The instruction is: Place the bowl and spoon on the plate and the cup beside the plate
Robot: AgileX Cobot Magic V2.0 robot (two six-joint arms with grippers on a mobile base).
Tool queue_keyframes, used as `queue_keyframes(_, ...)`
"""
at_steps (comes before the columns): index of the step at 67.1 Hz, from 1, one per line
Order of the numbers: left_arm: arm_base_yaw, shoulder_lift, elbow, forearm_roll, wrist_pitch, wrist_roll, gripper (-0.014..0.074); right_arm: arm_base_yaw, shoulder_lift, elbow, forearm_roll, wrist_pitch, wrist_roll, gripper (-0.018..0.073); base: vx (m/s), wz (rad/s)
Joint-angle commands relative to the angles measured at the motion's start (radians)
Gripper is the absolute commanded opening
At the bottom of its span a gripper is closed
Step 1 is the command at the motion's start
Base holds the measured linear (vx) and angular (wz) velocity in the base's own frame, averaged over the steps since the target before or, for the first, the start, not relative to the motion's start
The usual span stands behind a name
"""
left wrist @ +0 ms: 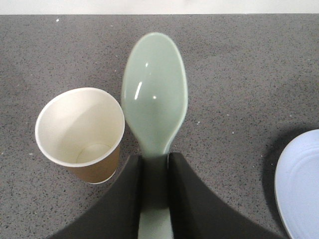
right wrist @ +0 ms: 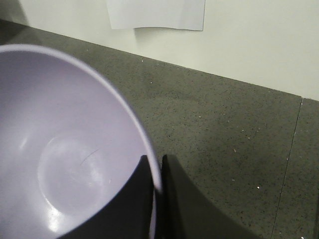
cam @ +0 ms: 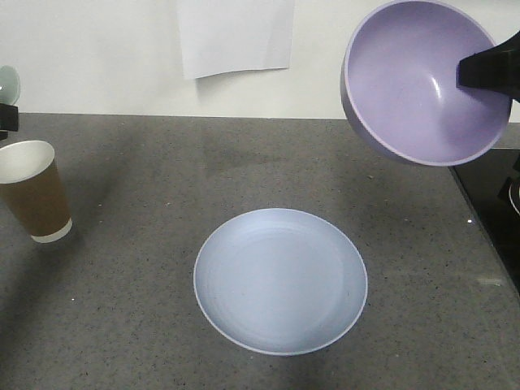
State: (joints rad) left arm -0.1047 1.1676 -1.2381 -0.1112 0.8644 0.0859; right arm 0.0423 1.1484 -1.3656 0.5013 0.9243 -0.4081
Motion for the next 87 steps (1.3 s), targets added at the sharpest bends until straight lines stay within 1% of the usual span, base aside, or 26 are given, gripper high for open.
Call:
queue_keyframes(1,-0.004,-0.018,-0.023,-0.014,-0.06,-0.01,-0.0006,-0.006,-0.02,-0.031,0.026,-0.06,-0.006,-0.0004,0.0,0.0)
queue_keyframes(87,-0.004,-0.018,-0.023,-0.014,-0.061,-0.009,-0.0006,-0.006,-0.019,-0.031,0.033,-0.059,-0.012,-0.0004,0.0,0.0)
